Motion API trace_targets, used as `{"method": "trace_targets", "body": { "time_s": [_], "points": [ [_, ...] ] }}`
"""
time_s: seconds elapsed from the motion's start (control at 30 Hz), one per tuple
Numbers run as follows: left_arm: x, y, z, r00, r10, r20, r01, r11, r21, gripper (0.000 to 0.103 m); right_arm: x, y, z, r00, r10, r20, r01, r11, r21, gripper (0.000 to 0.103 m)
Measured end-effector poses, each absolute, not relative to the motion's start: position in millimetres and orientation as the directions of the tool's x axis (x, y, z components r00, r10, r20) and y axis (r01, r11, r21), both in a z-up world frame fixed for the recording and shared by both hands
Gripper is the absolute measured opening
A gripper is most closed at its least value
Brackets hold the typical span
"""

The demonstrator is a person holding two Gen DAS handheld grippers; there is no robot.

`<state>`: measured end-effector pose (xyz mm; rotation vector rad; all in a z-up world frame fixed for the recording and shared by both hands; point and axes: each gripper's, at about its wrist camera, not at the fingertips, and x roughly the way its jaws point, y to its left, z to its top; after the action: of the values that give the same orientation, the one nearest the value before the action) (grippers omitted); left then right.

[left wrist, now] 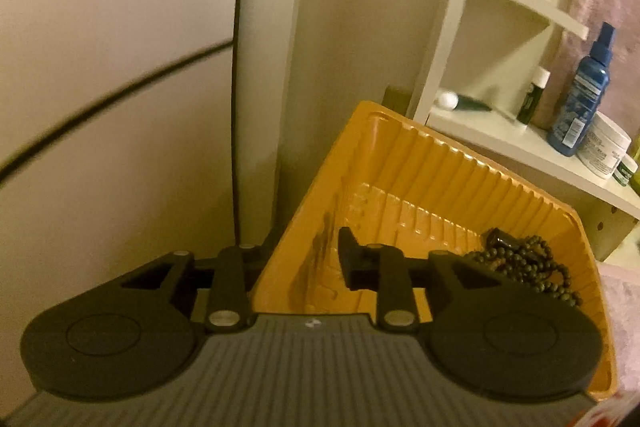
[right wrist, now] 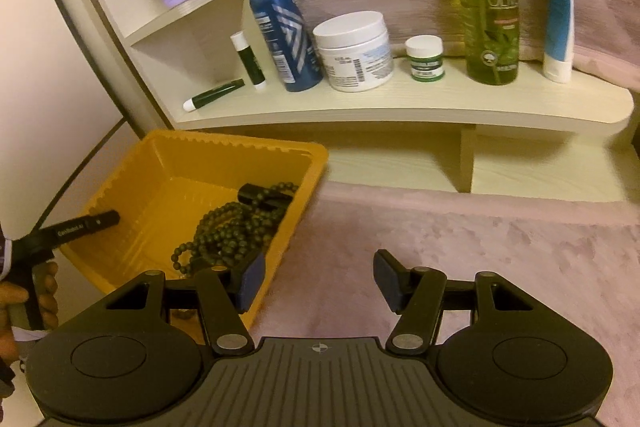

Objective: Organize jewelry

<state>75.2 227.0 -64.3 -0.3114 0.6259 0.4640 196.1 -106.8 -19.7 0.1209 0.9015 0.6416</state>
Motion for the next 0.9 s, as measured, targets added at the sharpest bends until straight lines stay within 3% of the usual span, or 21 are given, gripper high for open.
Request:
{"method": "trace_targets", "body": {
  "time_s": [0.07, 0.13, 0.27, 0.43, 0.63, 0.9],
  "points": [
    [78, 228, -70, 0.707, 0.309, -0.636, -0.5, 0.855, -0.14, 0.033, 194, -110, -19, 0.453, 0.563, -0.691, -0.461, 0.812, 0.359, 0.06],
    [80, 229, -75, 0.705, 0.305, -0.64, -0.498, 0.856, -0.14, 0.046, 192, -114, -18, 0.459, 0.558, -0.691, -0.45, 0.817, 0.361, 0.06],
    [79, 231, -76, 0.702, 0.307, -0.642, -0.499, 0.856, -0.135, 0.058, 186, -124, -18, 0.47, 0.547, -0.692, -0.422, 0.828, 0.368, 0.061],
    [60, 236, -68, 0.701, 0.325, -0.634, -0.504, 0.855, -0.12, 0.059, 173, -142, -15, 0.495, 0.539, -0.681, -0.378, 0.84, 0.39, 0.063],
    [32, 209, -31, 0.697, 0.372, -0.613, -0.481, 0.876, -0.016, 0.059, 151, -166, -3, 0.52, 0.5, -0.693, -0.318, 0.866, 0.387, 0.065],
    [19, 117, 22, 0.752, 0.229, -0.618, -0.294, 0.956, -0.004, 0.06, 108, -182, 11, 0.509, 0.43, -0.746, -0.331, 0.898, 0.291, 0.065]
  ]
}}
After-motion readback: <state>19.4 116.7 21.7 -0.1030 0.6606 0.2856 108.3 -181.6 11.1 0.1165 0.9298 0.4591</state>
